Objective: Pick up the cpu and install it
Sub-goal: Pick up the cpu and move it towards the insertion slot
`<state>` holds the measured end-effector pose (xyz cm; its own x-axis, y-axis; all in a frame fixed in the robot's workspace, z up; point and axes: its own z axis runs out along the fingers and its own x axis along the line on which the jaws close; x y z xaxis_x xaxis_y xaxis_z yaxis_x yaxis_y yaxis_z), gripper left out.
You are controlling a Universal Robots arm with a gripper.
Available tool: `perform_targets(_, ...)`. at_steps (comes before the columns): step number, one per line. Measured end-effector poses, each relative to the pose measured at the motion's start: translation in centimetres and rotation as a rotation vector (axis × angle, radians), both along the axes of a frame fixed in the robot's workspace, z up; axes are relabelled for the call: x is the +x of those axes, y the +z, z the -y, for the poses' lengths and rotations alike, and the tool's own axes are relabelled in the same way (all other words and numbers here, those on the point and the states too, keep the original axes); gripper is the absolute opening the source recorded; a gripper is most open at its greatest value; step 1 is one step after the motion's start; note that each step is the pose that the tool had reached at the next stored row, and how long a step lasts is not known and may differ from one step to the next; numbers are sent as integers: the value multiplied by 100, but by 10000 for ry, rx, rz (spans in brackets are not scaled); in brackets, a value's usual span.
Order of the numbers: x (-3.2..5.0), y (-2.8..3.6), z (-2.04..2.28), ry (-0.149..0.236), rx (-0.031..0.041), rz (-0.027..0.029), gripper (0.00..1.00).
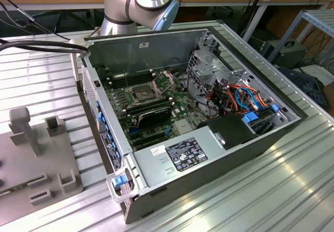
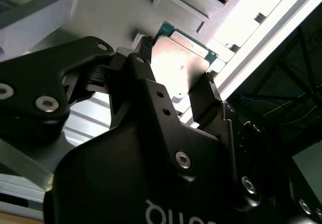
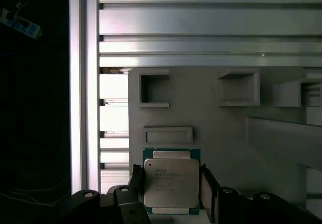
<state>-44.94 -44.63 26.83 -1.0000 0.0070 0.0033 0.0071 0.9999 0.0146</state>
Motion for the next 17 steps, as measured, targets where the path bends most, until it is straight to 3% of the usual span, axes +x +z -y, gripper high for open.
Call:
perform_targets(7, 0, 54, 0, 0, 0, 0, 55)
perform_targets(17, 0, 220, 0, 0, 1, 1, 55)
